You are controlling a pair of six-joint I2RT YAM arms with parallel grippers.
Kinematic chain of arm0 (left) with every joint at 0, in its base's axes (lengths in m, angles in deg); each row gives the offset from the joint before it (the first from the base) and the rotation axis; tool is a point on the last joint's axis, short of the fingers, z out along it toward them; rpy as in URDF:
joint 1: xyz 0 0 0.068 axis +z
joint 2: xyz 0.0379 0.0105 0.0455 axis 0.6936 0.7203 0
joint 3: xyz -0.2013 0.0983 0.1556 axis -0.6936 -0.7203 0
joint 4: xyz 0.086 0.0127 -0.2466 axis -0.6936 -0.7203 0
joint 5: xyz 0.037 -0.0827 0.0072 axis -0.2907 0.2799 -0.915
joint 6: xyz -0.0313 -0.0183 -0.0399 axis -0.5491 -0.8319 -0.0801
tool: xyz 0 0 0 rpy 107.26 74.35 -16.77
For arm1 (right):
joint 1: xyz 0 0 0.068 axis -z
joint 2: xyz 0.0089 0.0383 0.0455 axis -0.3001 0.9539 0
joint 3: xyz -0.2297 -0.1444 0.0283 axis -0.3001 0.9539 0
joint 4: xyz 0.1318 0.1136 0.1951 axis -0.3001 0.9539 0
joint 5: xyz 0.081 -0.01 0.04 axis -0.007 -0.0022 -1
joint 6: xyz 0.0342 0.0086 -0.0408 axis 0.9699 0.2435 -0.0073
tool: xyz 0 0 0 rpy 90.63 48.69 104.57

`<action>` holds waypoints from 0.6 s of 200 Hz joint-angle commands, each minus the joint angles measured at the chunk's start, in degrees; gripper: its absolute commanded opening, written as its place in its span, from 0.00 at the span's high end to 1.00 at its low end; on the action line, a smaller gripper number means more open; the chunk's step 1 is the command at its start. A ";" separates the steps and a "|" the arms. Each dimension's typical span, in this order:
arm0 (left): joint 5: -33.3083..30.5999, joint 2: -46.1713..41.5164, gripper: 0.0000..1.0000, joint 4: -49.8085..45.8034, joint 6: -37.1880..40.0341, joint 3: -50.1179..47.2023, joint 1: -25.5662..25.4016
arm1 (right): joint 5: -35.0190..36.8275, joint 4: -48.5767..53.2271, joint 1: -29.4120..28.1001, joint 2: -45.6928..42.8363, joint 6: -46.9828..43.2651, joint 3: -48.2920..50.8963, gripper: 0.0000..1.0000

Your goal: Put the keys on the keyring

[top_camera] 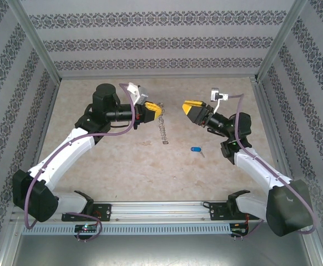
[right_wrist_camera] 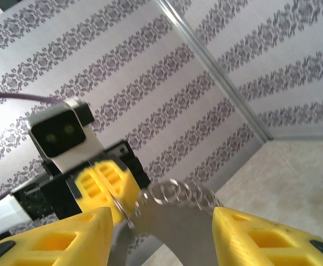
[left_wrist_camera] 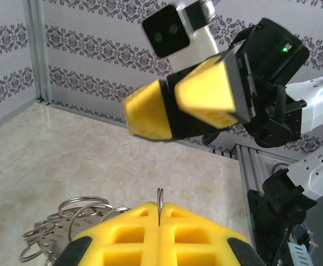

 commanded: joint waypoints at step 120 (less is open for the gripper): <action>7.92 7.22 1.00 -18.30 11.02 15.65 -0.50 | -14.42 0.98 -0.54 4.08 -4.58 -6.17 0.55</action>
